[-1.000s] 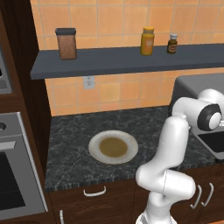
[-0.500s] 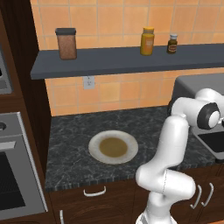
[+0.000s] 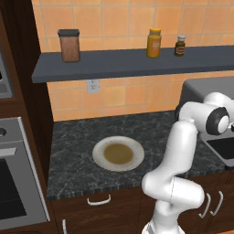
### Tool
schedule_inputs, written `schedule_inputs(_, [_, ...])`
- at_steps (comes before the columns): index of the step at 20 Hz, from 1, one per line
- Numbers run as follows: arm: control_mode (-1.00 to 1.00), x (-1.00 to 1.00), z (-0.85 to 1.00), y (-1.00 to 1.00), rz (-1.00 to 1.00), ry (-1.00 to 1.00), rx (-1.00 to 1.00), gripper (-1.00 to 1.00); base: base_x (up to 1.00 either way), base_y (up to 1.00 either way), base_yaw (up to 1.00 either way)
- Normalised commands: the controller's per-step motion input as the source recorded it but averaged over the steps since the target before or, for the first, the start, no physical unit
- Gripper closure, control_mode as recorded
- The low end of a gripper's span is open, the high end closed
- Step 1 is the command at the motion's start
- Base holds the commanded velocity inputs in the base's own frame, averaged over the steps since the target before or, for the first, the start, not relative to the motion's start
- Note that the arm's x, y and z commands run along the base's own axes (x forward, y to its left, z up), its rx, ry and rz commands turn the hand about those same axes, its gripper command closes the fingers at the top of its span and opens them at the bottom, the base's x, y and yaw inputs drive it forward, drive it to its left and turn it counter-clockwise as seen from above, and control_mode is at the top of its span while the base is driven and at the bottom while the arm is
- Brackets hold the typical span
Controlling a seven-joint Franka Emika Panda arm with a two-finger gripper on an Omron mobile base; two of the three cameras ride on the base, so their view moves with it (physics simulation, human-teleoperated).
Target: Pick up the kebab skewer and baguette bread, and place them inside the toaster oven. Close the toaster oven door and start by setting the timer.
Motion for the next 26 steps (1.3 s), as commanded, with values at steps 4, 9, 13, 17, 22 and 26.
schedule_inputs(4, [-1.00, 0.00, 0.00, 0.07, 0.02, 0.00, -0.01, -1.00, 0.00, 0.00, 0.00])
schedule_inputs(9, [-1.00, -0.06, 0.00, 0.00, 0.02, -0.02, -0.03, -1.00, 0.00, 0.00, 0.00])
schedule_inputs(13, [-1.00, -0.54, 0.18, 0.00, 0.00, 0.00, 0.00, -1.00, 0.00, 0.00, 0.00])
schedule_inputs(17, [-1.00, -0.53, 0.35, 0.00, 0.00, 0.00, 0.00, -1.00, 0.00, 0.00, 0.00])
schedule_inputs(22, [-1.00, -0.58, 0.24, 0.00, 0.00, 0.05, 0.00, -1.00, 0.00, 0.00, 0.00])
schedule_inputs(26, [-1.00, -0.59, 0.01, 0.00, 0.00, 0.10, 0.02, -1.00, 0.00, 0.00, 0.00])
